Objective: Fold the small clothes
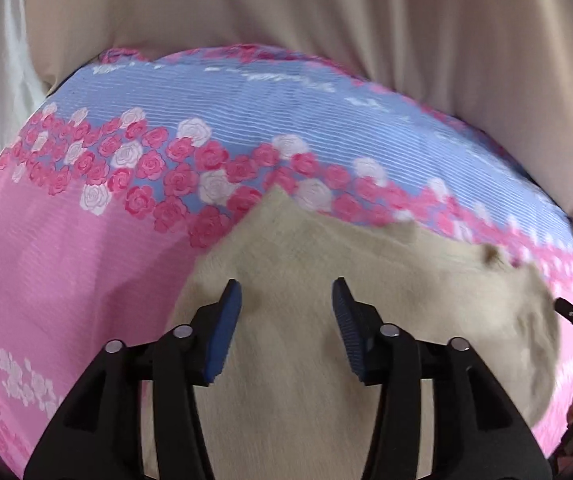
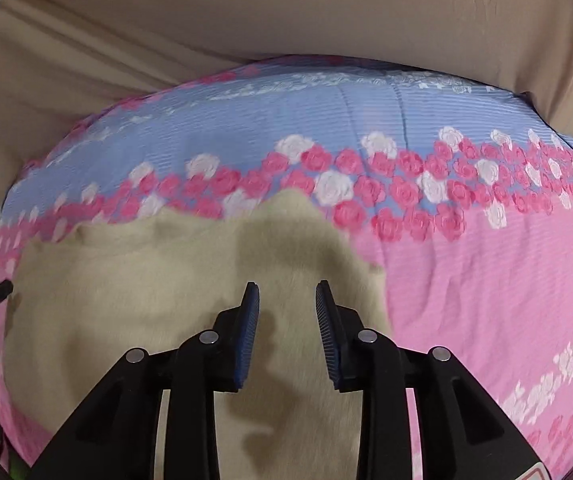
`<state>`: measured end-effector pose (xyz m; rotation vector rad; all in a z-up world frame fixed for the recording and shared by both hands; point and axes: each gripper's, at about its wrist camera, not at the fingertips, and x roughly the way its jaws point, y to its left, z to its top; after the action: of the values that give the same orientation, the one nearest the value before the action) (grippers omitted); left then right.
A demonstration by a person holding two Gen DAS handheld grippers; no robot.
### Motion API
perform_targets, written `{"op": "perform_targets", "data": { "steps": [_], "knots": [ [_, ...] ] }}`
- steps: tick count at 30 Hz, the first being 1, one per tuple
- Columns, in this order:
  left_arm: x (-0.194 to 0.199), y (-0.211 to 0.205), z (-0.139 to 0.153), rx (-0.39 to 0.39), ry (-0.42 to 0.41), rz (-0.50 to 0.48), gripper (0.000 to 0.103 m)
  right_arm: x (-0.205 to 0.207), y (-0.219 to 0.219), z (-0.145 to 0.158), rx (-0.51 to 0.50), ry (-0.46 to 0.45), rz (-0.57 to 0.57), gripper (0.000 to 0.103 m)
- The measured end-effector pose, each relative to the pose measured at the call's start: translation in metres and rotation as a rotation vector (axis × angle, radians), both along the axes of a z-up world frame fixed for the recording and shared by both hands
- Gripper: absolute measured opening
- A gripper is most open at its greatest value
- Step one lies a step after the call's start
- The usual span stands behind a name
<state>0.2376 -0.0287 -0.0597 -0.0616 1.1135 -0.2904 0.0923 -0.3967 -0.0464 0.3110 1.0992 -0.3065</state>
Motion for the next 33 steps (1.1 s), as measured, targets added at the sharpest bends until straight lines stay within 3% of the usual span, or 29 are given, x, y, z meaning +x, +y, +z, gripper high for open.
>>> {"op": "perform_targets", "data": {
  "steps": [1,4,6,10,11,14,17,20,23,25,26,27,30,33],
  "knots": [
    [-0.011,0.002,0.000,0.016,0.001,-0.006,0.059,-0.008,0.005,-0.009,-0.009,0.027,0.009,0.033],
    [-0.029,0.011,-0.027,0.090,0.064,0.016,0.061,-0.037,-0.004,-0.052,-0.042,0.112,-0.023,0.031],
    [-0.036,0.025,-0.047,0.093,0.120,0.055,0.062,-0.053,-0.010,-0.041,-0.008,0.080,-0.058,0.030],
    [-0.056,0.040,-0.018,0.056,0.088,0.066,0.060,-0.077,0.000,-0.004,-0.023,0.035,-0.040,0.040],
    [-0.062,0.041,-0.011,0.045,0.079,0.057,0.060,-0.083,0.004,-0.006,-0.030,0.049,-0.031,0.045],
    [-0.082,0.037,-0.009,0.063,0.086,0.004,0.061,-0.101,0.004,-0.044,-0.026,0.146,-0.047,0.045],
    [-0.097,0.040,-0.028,0.105,0.117,0.019,0.063,-0.124,-0.007,-0.049,0.105,0.094,-0.152,0.043],
    [-0.109,0.053,-0.023,0.058,0.116,0.072,0.062,-0.140,-0.005,-0.032,0.127,0.045,-0.176,0.047],
    [-0.114,0.059,-0.020,0.055,0.111,0.077,0.063,-0.147,-0.009,-0.048,0.157,0.074,-0.164,0.052],
    [-0.116,0.064,-0.027,0.059,0.134,0.097,0.065,-0.152,-0.013,-0.064,0.258,0.049,-0.176,0.045],
    [-0.117,0.066,-0.032,0.057,0.147,0.101,0.066,-0.153,-0.014,-0.068,0.304,0.027,-0.176,0.025],
    [-0.119,0.068,-0.037,0.057,0.163,0.114,0.066,-0.152,-0.012,-0.069,0.309,0.032,-0.178,0.024],
    [-0.119,0.074,-0.042,0.042,0.190,0.134,0.067,-0.145,0.004,-0.049,0.172,0.071,-0.131,0.023],
    [-0.123,0.065,-0.034,0.102,0.148,0.098,0.066,-0.137,0.016,-0.053,0.042,0.147,-0.072,0.029]
  ]
}}
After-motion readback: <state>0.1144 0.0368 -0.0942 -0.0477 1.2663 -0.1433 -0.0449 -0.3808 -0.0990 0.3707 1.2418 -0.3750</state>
